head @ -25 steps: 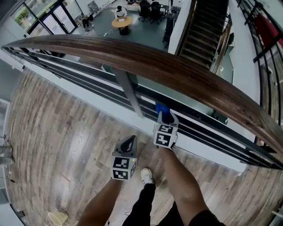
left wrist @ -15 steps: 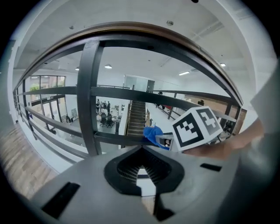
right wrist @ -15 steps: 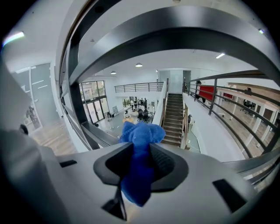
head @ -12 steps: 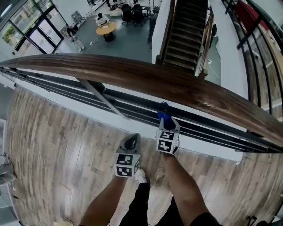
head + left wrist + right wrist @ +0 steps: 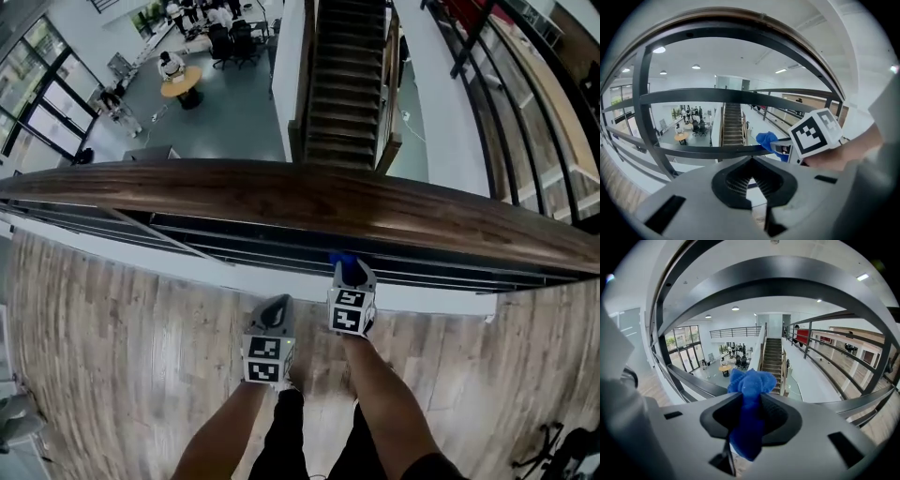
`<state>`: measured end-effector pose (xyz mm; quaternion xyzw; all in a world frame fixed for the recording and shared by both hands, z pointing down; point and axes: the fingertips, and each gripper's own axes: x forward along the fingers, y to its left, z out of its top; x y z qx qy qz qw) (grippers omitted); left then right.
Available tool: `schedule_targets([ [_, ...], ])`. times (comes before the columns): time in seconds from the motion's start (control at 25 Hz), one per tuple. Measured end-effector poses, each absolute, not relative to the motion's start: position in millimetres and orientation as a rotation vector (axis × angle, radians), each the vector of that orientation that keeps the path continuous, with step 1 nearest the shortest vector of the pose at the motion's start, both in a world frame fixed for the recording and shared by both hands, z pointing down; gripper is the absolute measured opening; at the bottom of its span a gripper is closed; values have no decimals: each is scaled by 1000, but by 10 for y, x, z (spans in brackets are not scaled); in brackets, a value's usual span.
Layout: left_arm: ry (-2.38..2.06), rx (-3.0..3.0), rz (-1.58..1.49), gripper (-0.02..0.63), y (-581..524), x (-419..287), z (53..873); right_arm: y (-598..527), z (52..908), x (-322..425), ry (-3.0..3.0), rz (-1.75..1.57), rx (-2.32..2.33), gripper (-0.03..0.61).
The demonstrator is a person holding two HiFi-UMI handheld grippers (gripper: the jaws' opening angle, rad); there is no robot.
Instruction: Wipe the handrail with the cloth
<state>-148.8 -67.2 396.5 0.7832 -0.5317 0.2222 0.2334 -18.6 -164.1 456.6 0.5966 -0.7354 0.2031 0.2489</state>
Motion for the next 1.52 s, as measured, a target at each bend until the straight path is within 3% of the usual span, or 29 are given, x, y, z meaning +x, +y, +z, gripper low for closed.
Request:
schedule_targets([
  [0.72, -1194, 2312, 667, -2, -710, 936, 3843, -1217, 4563, 2972, -1800, 603, 1768, 124],
  [1.52, -1019, 2388, 758, -2, -444, 2855, 4208, -1001, 4552, 5976, -1636, 621, 1937, 124],
])
